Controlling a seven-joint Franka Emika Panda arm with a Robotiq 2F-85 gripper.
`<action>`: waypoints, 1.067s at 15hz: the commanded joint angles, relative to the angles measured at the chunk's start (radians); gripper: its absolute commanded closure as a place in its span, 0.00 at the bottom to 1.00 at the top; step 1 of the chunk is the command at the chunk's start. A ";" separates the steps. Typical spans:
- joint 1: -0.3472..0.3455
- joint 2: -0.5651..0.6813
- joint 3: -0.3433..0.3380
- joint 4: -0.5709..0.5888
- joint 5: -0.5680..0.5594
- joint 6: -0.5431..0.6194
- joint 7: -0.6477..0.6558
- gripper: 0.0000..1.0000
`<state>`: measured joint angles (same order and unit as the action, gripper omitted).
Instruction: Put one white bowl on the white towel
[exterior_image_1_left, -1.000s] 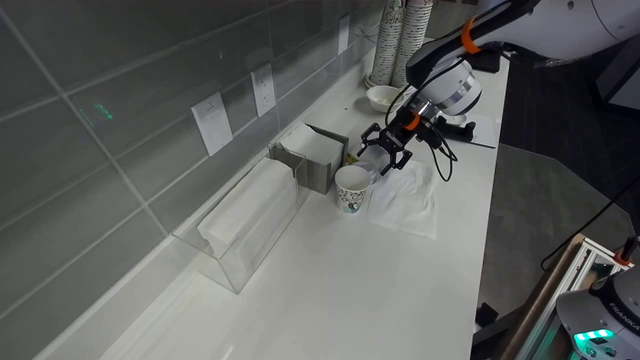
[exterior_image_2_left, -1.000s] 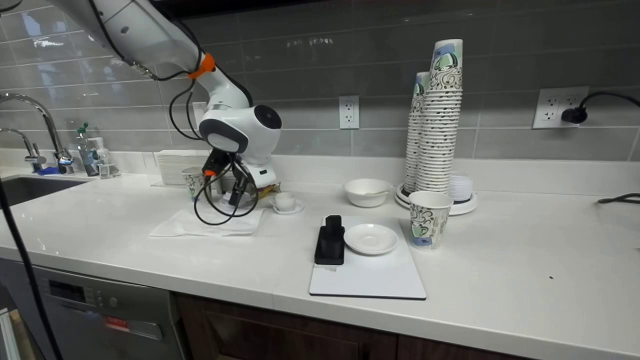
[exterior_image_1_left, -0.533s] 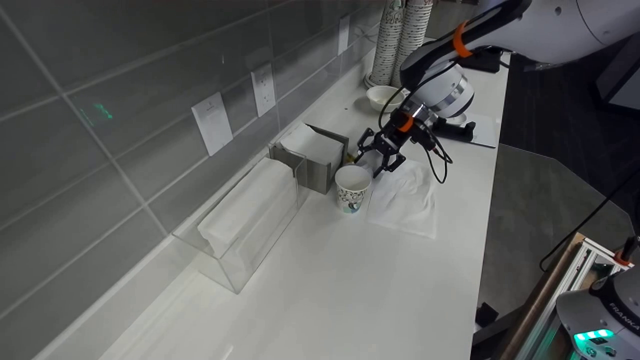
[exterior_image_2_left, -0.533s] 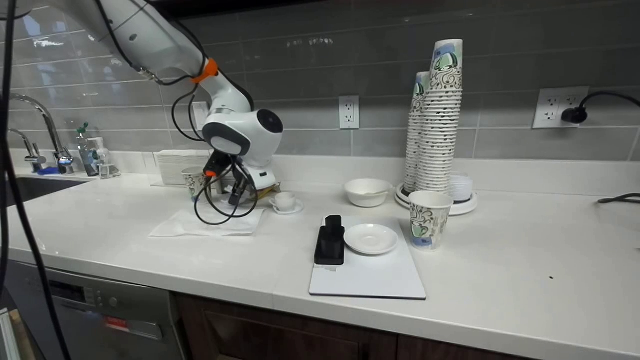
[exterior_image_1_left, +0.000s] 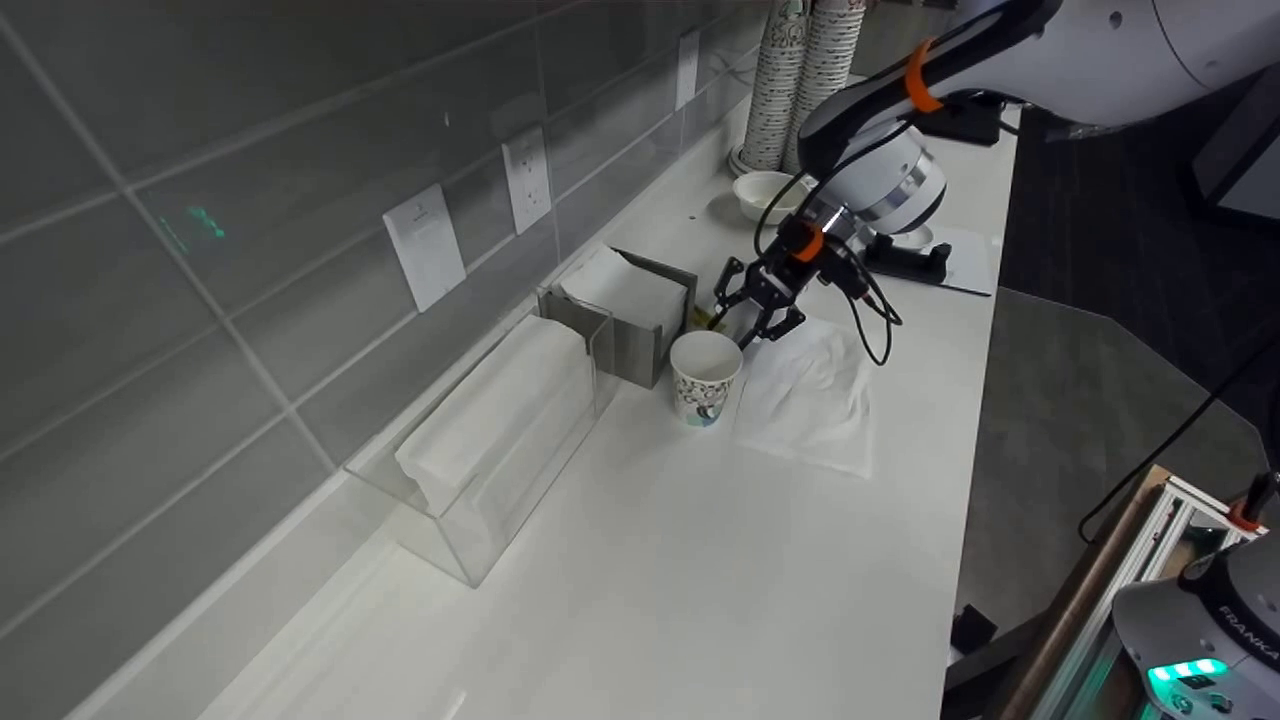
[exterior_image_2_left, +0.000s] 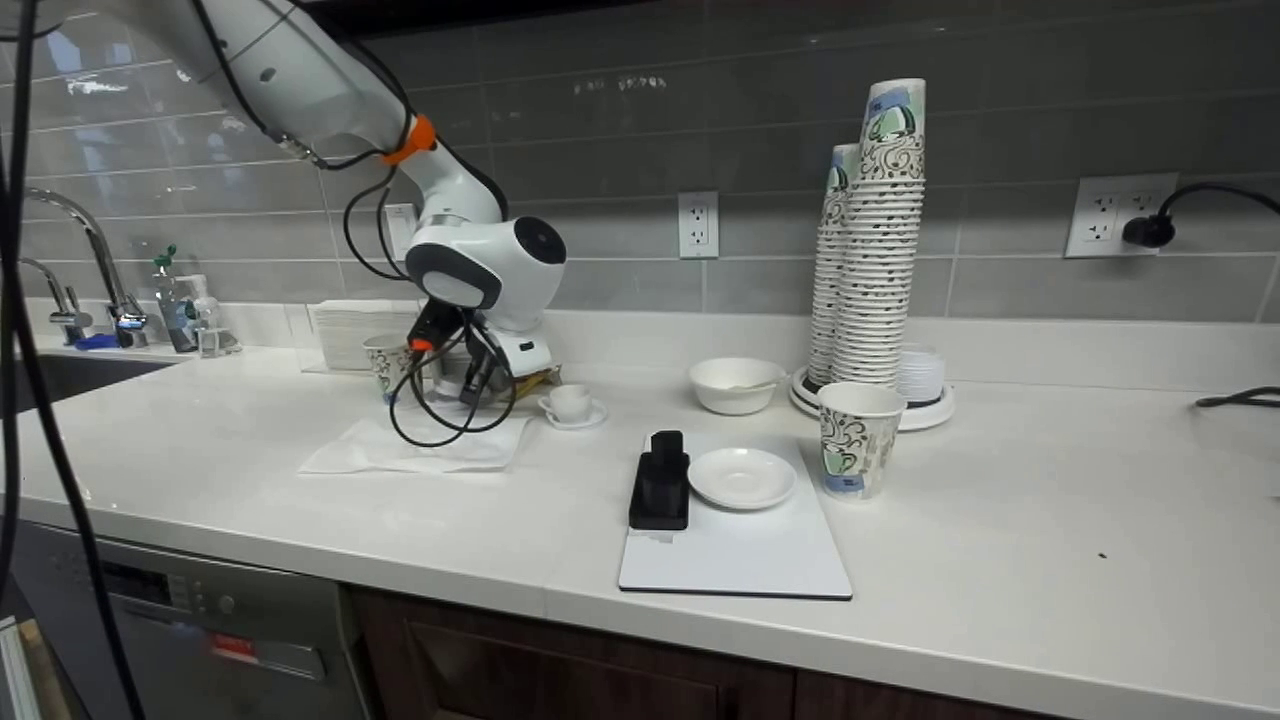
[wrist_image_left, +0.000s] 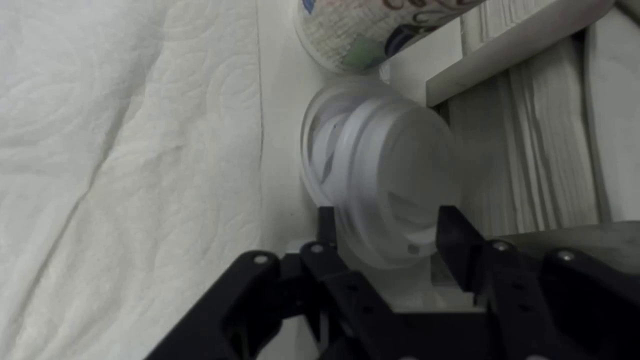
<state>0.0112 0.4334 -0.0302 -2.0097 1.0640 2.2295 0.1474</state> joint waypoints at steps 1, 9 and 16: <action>-0.008 -0.016 0.011 0.002 0.004 -0.005 0.013 0.49; -0.002 -0.029 0.011 -0.014 -0.030 -0.037 0.024 0.42; 0.006 -0.049 0.022 -0.025 -0.031 -0.076 0.020 0.38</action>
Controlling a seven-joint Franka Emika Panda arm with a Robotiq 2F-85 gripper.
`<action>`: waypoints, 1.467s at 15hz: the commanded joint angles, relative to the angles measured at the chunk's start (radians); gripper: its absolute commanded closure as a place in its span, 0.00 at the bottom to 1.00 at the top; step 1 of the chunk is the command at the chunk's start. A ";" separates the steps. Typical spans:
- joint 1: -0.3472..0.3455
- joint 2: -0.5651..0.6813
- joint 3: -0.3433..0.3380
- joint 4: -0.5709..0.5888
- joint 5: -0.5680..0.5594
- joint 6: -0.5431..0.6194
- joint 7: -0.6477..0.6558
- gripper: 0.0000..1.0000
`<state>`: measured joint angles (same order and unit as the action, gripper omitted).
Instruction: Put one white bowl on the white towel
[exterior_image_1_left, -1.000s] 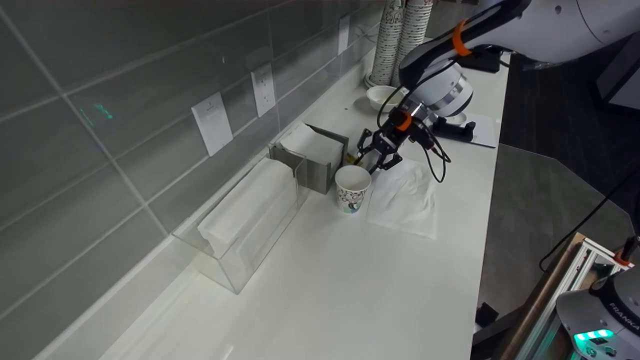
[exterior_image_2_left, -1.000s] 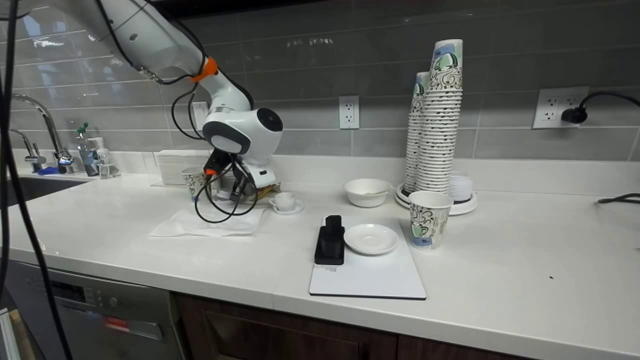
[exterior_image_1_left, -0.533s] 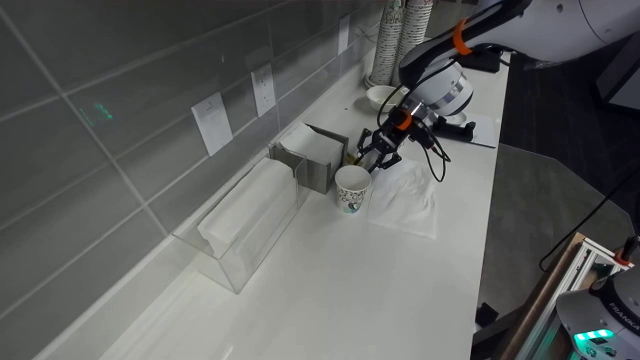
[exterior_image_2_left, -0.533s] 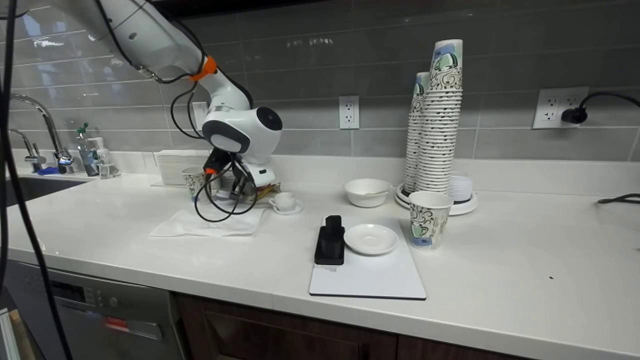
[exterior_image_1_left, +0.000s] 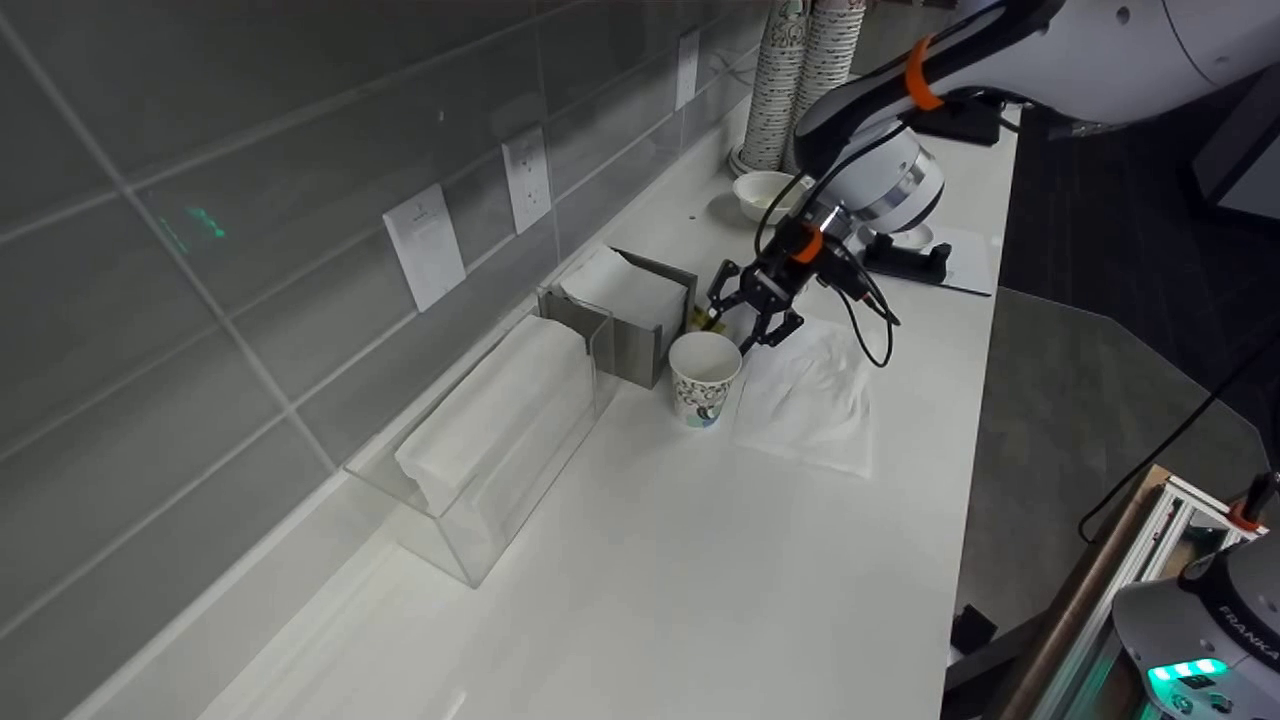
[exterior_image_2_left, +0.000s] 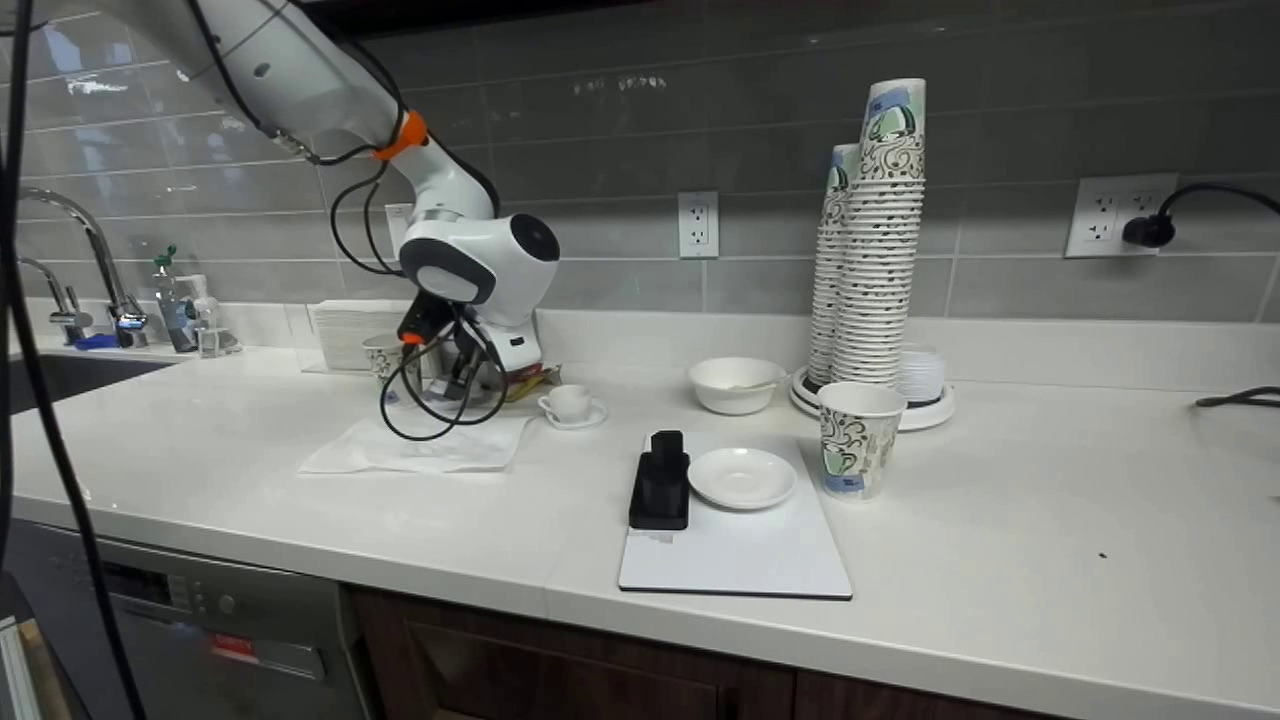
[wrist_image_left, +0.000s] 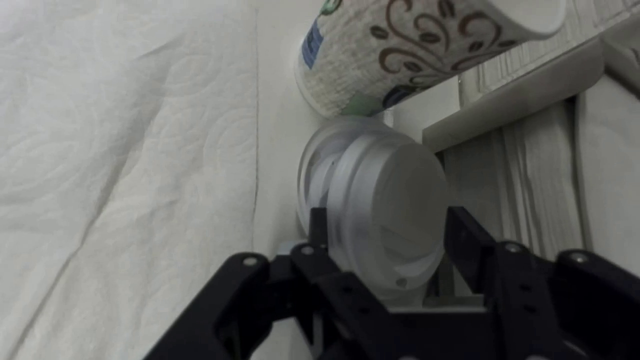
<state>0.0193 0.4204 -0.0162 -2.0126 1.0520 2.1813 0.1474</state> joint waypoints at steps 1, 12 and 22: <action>-0.002 -0.040 0.010 -0.024 -0.022 -0.039 0.020 0.38; 0.008 -0.030 0.012 -0.015 -0.039 -0.067 -0.016 0.44; 0.009 -0.007 0.027 -0.014 -0.014 -0.006 -0.066 0.37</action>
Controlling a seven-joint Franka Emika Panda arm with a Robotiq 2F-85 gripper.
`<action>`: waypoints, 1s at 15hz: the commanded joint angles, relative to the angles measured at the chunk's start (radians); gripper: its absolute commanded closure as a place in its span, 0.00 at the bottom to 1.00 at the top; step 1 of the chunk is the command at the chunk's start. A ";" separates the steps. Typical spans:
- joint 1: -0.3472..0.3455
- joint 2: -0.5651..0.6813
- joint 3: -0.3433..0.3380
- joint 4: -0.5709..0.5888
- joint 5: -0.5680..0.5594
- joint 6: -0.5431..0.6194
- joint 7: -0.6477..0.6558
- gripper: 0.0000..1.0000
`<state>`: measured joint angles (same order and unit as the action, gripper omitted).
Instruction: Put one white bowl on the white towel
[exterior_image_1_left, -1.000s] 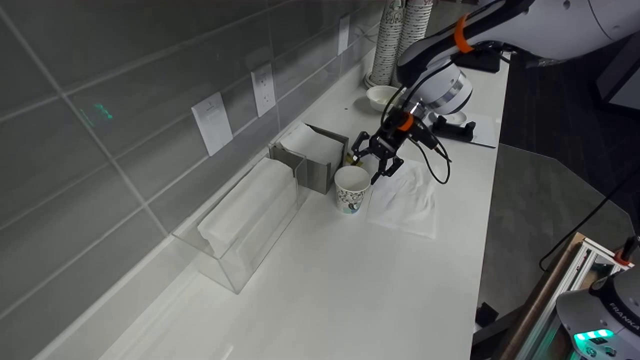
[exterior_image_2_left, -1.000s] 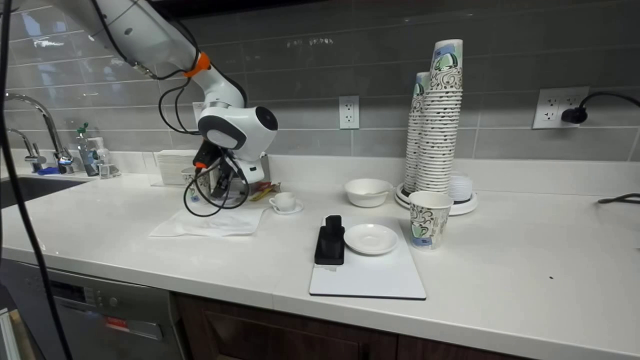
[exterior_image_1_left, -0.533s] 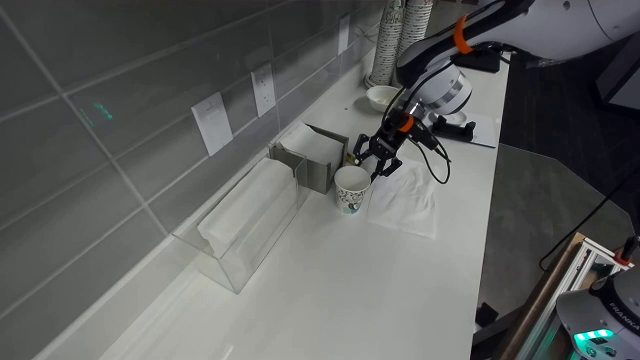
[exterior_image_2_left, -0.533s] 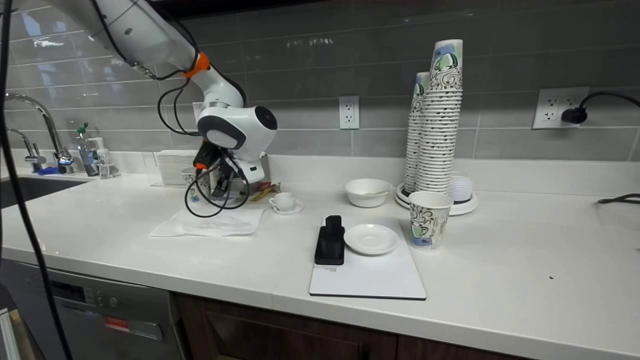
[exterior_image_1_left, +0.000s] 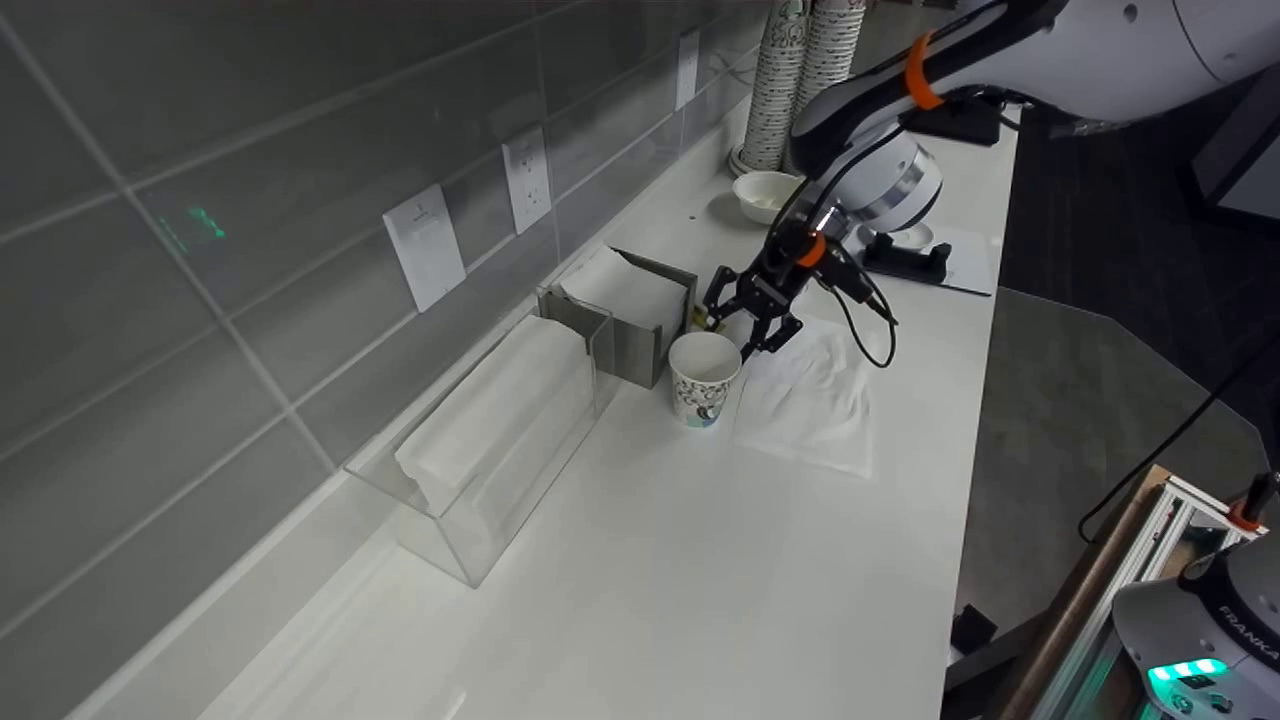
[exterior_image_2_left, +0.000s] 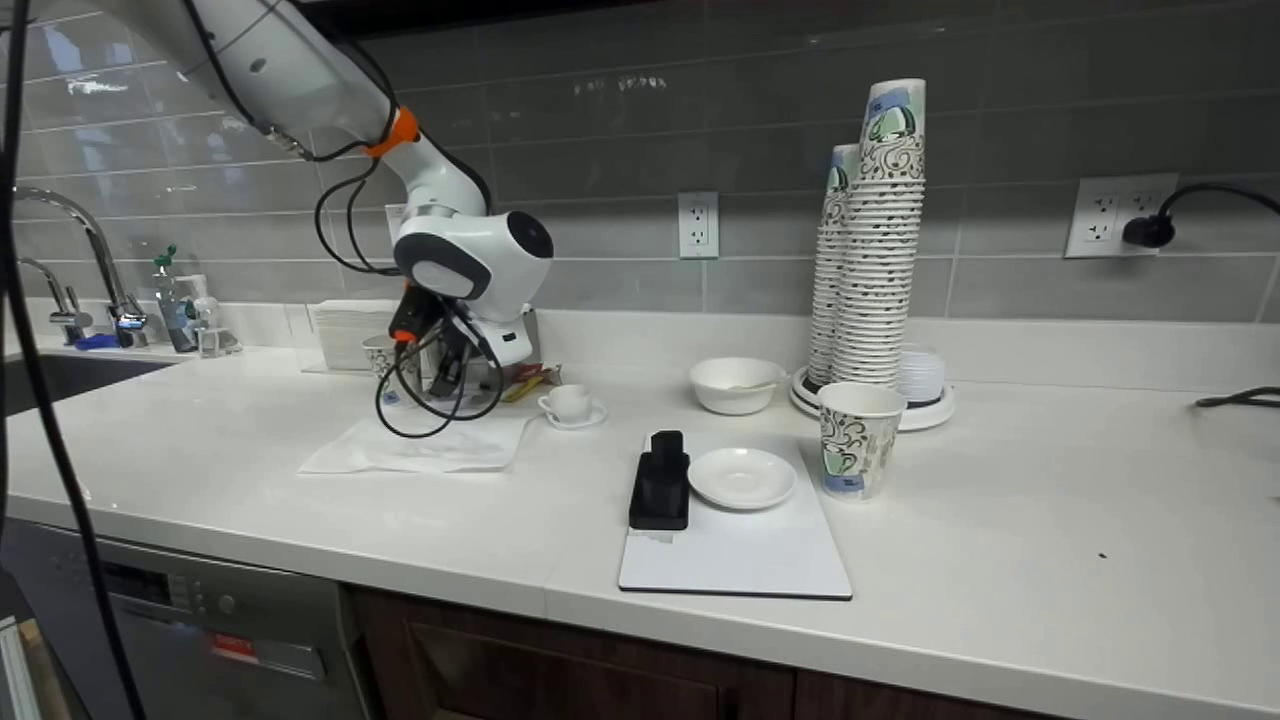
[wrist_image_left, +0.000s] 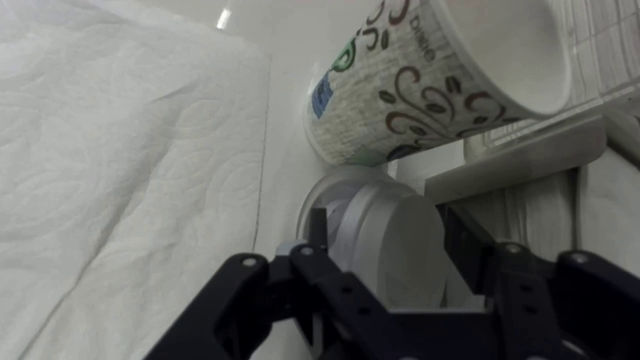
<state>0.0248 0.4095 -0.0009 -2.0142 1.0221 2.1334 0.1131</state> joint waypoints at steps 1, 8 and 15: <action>0.003 0.006 0.016 -0.014 0.027 0.054 -0.046 0.37; -0.004 0.014 0.060 -0.030 0.136 0.163 -0.209 0.42; -0.005 0.008 0.066 -0.046 0.231 0.192 -0.348 0.54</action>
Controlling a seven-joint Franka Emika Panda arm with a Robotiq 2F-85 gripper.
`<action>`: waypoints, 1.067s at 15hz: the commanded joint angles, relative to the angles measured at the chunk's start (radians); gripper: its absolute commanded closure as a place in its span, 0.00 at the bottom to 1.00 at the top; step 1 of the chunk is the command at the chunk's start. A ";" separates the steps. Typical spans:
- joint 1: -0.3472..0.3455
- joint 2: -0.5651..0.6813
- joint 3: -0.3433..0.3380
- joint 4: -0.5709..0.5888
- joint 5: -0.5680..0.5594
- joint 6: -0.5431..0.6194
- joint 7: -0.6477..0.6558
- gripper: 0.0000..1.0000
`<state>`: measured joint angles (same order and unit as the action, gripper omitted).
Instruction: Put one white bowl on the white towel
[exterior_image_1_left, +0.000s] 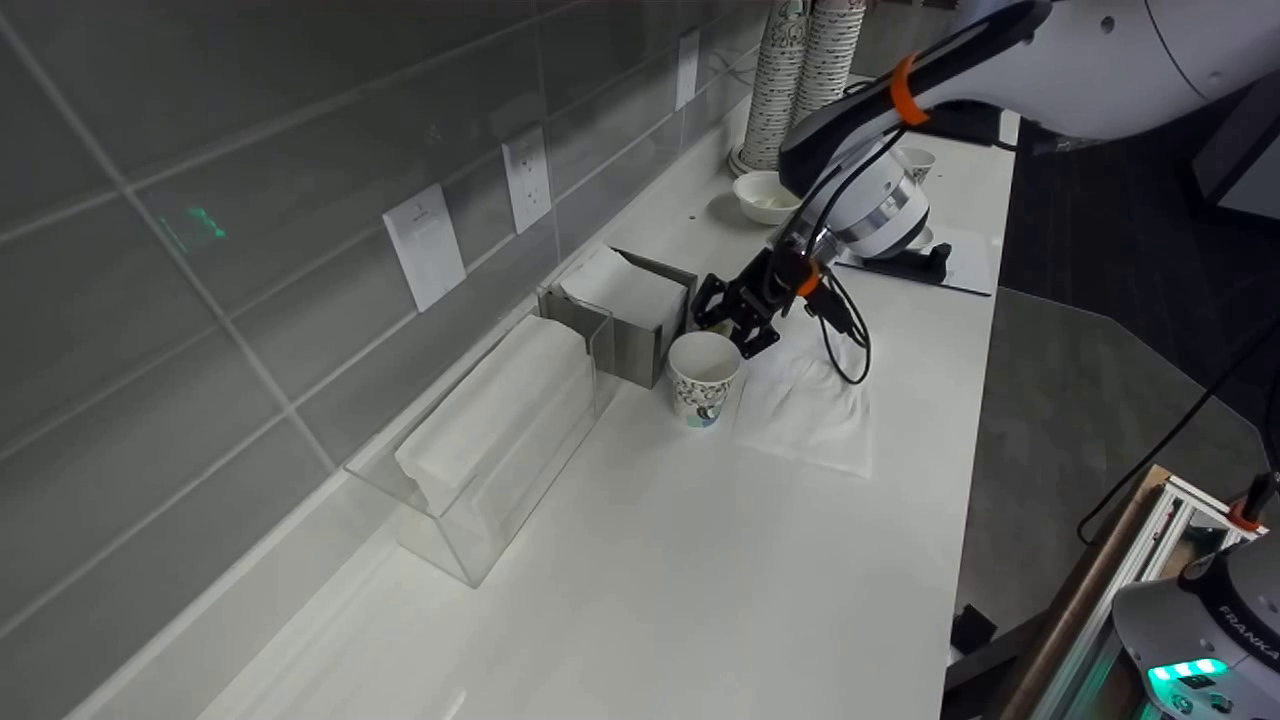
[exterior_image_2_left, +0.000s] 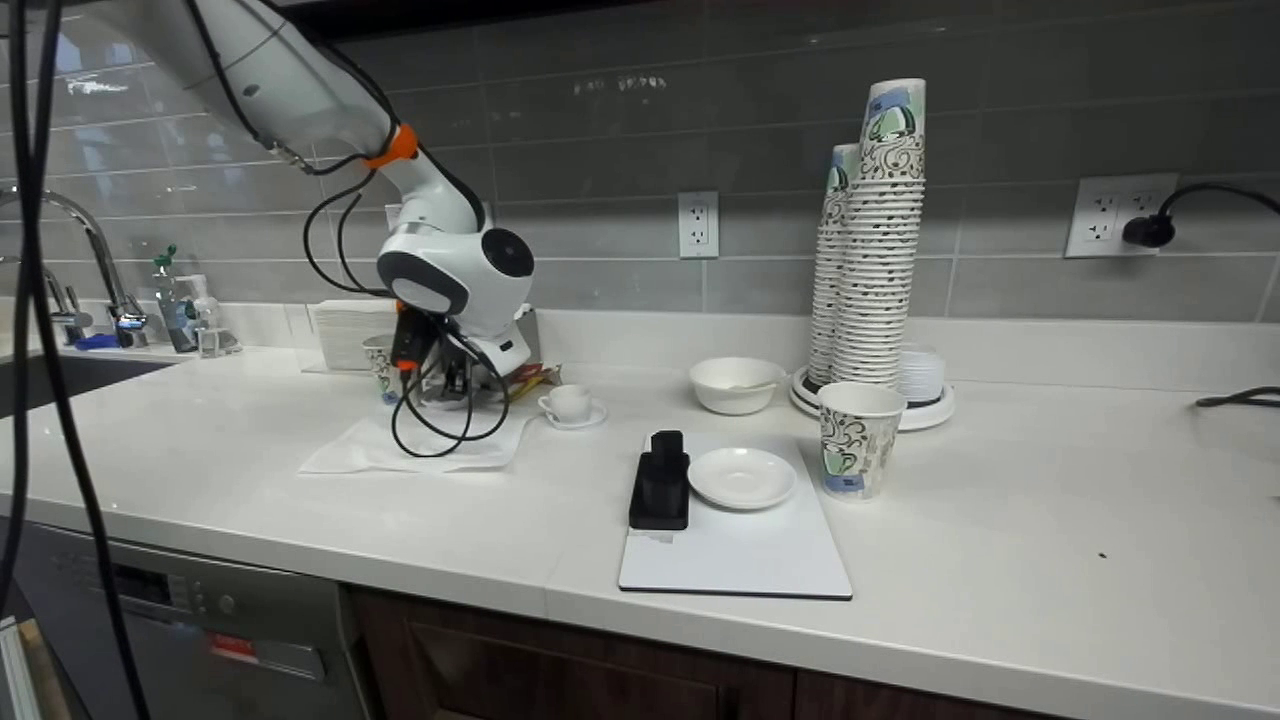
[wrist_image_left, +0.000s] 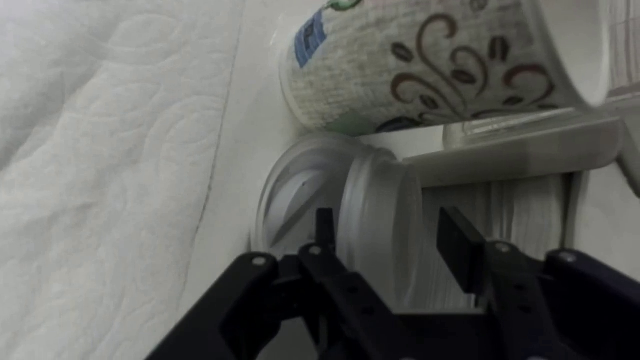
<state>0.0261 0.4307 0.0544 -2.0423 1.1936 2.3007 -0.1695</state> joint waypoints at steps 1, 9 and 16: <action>-0.008 -0.018 0.011 -0.020 0.074 0.025 -0.084 0.62; -0.009 -0.041 0.005 -0.030 0.134 0.018 -0.197 0.87; -0.023 -0.122 0.008 -0.068 0.163 -0.049 -0.233 0.98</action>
<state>0.0212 0.3845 0.0543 -2.0539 1.3007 2.2988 -0.3665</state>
